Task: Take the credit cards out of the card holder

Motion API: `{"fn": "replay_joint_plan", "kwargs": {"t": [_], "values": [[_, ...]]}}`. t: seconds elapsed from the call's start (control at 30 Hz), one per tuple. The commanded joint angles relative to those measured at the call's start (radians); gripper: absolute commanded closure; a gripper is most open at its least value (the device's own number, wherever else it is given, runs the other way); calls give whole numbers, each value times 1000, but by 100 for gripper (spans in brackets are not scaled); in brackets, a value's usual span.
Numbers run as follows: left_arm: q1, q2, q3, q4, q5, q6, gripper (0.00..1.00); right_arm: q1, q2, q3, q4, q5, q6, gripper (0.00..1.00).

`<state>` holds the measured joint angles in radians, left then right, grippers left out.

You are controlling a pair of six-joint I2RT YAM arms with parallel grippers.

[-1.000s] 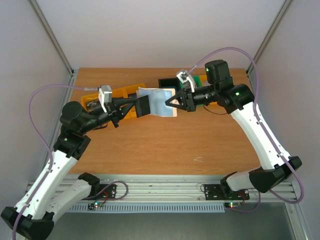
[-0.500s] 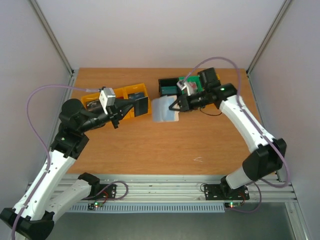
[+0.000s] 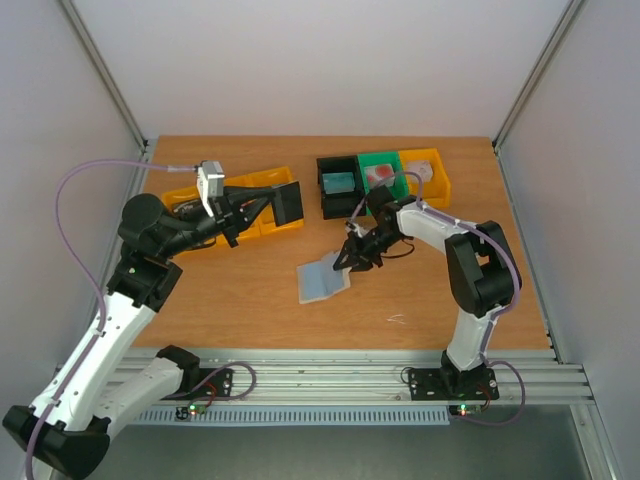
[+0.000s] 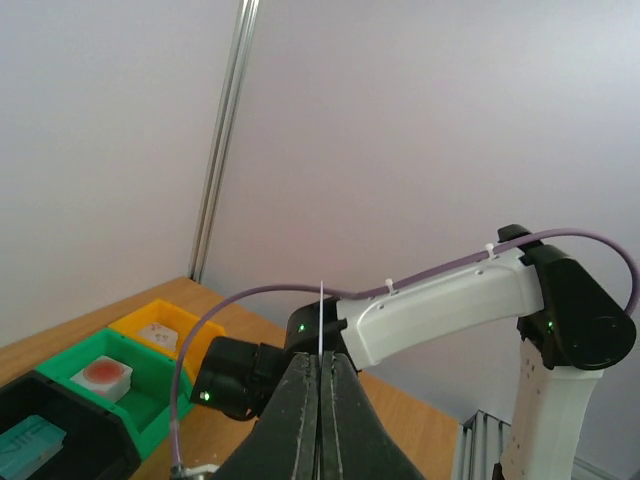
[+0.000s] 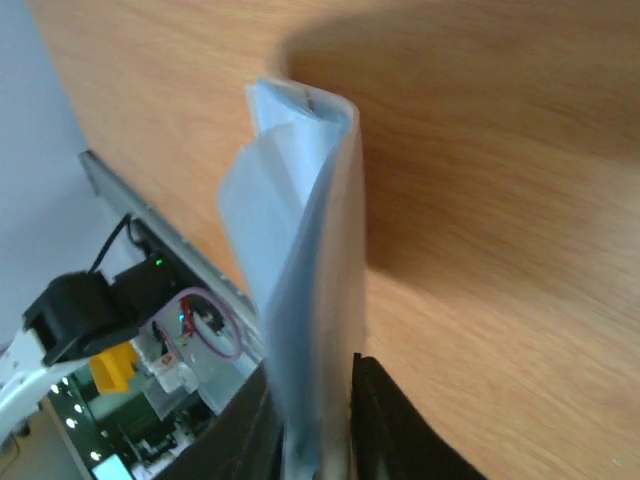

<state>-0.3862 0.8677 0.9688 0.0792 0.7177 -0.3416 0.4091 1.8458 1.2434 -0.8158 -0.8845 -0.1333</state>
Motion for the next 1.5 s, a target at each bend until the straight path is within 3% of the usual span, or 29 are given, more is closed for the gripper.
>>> {"fn": "replay_joint_plan", "kwargs": {"t": [0.0,0.03,0.13,0.23,0.33,0.4,0.5,0.6,0.7,0.83,0.9,1.17,1.33,1.37,1.43,1.47], "values": [[6,-24,9,71,-17,-27,100,-21,-15,-32,-2,139,66,64],[6,-26,7,73,-19,-28,100,-25,-32,-27,-29,195,60,54],[6,-36,5,89,-25,-39,100,-51,-124,-16,-83,362,53,40],[6,-43,7,117,-40,-67,100,-58,-234,45,-145,525,27,35],[5,-47,16,146,-47,-99,100,-27,-346,128,-162,588,-66,34],[6,-49,25,167,-47,-131,100,39,-426,174,-122,538,-177,34],[6,-49,43,193,-27,-177,100,149,-525,233,-21,287,-290,32],[6,-49,61,209,-5,-208,100,204,-593,229,252,87,-192,30],[6,-52,69,222,15,-227,100,244,-618,182,527,24,-66,28],[6,-56,70,224,29,-243,100,282,-597,185,623,38,-25,29],[6,-57,68,228,28,-251,100,295,-579,197,636,42,-10,34],[6,-66,52,228,20,-267,100,309,-537,236,662,-31,27,97],[6,-87,17,182,-18,-234,100,305,-569,251,534,19,-66,99],[6,-94,-2,157,-46,-215,93,304,-575,269,452,54,-119,99],[6,-112,-51,101,-73,-118,53,304,-565,347,222,151,-244,99],[6,-123,-67,66,-69,-64,40,304,-549,400,91,213,-312,99]]}}
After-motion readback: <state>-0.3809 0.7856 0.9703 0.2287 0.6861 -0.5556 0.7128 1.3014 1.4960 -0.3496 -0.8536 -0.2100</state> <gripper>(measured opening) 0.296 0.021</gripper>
